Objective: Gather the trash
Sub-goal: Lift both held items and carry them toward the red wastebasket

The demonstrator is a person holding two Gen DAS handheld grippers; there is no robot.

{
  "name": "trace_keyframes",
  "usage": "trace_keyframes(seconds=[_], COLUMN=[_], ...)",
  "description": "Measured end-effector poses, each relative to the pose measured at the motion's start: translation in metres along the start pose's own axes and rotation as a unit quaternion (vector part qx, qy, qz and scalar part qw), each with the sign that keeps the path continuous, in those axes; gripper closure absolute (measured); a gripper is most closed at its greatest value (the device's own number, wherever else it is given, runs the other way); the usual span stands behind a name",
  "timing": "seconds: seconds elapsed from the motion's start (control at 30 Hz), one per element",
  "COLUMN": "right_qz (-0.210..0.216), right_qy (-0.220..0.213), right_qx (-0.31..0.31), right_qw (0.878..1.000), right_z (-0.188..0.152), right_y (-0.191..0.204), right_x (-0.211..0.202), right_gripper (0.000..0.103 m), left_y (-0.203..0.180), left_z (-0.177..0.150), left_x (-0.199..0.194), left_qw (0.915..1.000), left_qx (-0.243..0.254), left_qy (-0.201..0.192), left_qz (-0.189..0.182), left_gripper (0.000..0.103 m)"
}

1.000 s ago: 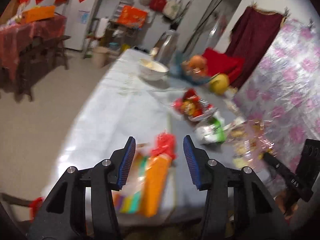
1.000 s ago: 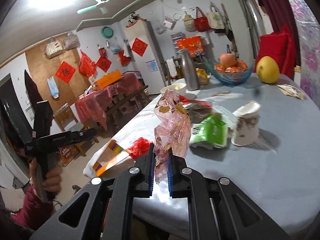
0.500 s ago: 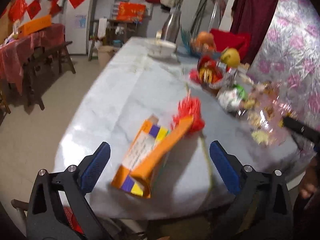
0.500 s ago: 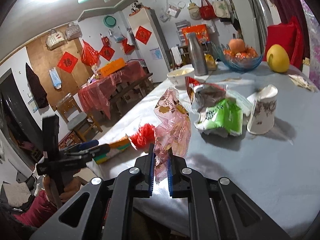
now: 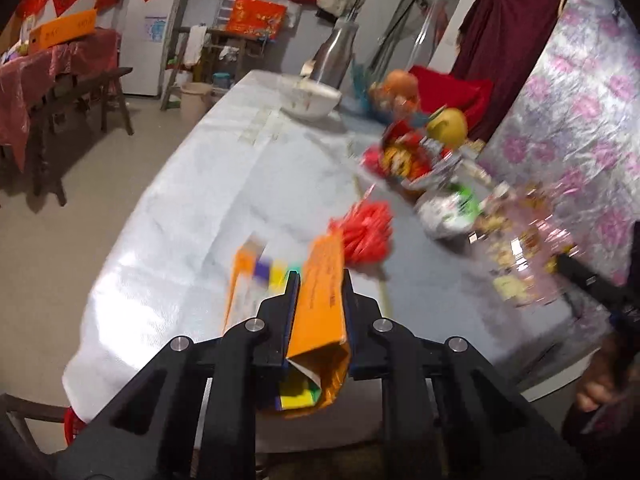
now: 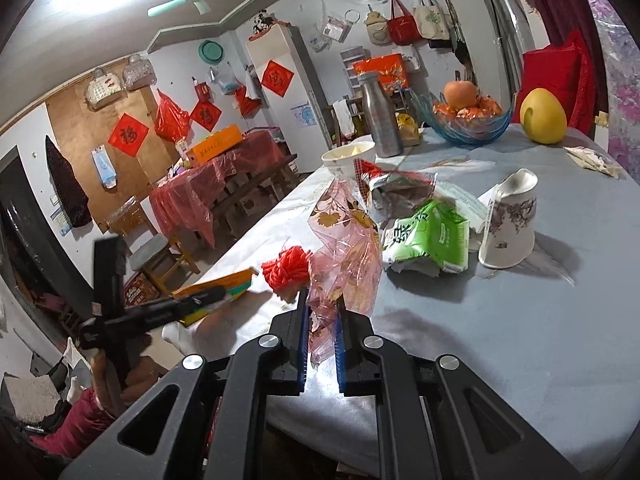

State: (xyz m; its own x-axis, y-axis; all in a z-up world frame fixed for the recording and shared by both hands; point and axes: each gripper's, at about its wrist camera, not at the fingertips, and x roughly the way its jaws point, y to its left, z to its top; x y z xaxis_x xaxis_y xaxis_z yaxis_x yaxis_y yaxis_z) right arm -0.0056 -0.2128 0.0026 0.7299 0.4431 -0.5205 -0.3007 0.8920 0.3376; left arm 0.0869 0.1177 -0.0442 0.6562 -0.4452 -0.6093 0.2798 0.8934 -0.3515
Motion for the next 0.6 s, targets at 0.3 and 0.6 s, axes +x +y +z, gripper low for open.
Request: trace_keyframes(seconds=[0.3,0.6], right_qz=[0.008,0.068], right_qy=[-0.008,0.016], right_qx=[0.004,-0.04], right_qw=[1.0,0.997], right_z=[0.003,0.007], right_y=[0.002,0.05], right_x=[-0.01,0.005], right_gripper=[0.092,0.092], left_y=[-0.002,0.034], left_z=[0.016,-0.011], left_x=[-0.033,-0.095], left_qw=[0.9995,0.9974], left_qx=[-0.014,-0.008], left_qy=[-0.013,0.002], left_qz=[-0.023,0.072], left_gripper=[0.083,0.083])
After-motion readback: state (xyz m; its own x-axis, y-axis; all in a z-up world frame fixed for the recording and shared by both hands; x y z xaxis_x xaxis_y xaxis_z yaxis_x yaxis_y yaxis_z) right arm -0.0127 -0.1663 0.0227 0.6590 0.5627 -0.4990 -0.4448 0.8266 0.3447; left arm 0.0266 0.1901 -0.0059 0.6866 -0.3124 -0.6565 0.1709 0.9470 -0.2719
